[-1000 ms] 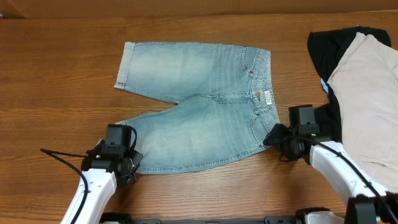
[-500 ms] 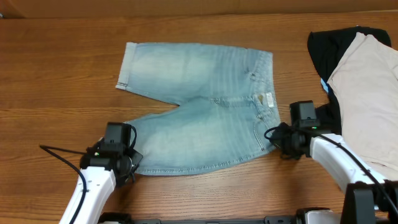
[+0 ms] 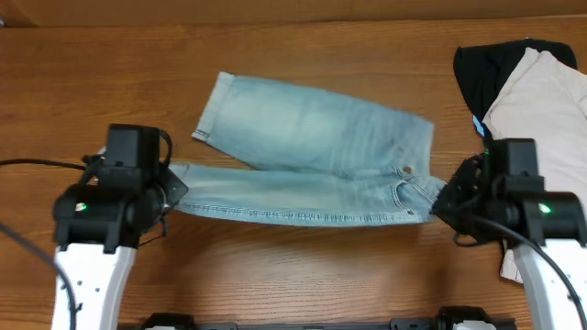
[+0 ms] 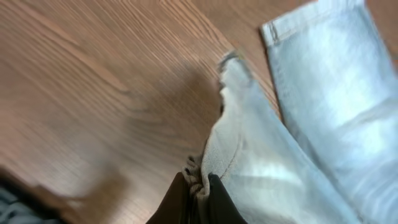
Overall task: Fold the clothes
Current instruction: 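Lift the bottom edge with both grippers and fold it up over the top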
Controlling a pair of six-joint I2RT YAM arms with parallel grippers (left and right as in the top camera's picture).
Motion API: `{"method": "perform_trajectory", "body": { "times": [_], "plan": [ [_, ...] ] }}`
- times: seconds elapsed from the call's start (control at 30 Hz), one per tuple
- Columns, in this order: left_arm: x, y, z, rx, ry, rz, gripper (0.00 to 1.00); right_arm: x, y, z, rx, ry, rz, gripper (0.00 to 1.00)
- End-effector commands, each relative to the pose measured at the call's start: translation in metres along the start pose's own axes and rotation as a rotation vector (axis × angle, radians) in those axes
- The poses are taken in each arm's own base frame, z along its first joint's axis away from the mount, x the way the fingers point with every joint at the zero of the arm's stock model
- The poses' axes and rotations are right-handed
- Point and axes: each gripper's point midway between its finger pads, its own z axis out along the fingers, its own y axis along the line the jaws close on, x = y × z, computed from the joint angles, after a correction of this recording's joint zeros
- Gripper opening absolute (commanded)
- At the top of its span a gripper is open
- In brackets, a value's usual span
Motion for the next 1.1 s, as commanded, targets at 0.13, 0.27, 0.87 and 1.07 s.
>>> {"method": "perform_trajectory", "body": {
  "times": [0.13,0.27,0.87,1.07],
  "plan": [
    [-0.022,0.009,-0.03,-0.004,-0.129,0.021,0.04,0.019,-0.012,-0.029,0.014,-0.019,-0.016,0.04],
    [-0.032,-0.007,-0.024,0.035,-0.148,0.014,0.04,0.013,-0.012,-0.027,0.02,-0.045,-0.022,0.04],
    [-0.064,-0.157,0.138,0.177,-0.12,0.175,0.04,-0.041,-0.028,0.064,0.171,-0.038,0.033,0.04],
    [-0.06,-0.208,0.175,0.275,-0.176,0.209,0.04,-0.077,-0.027,0.088,0.177,-0.1,0.053,0.04]
  ]
}}
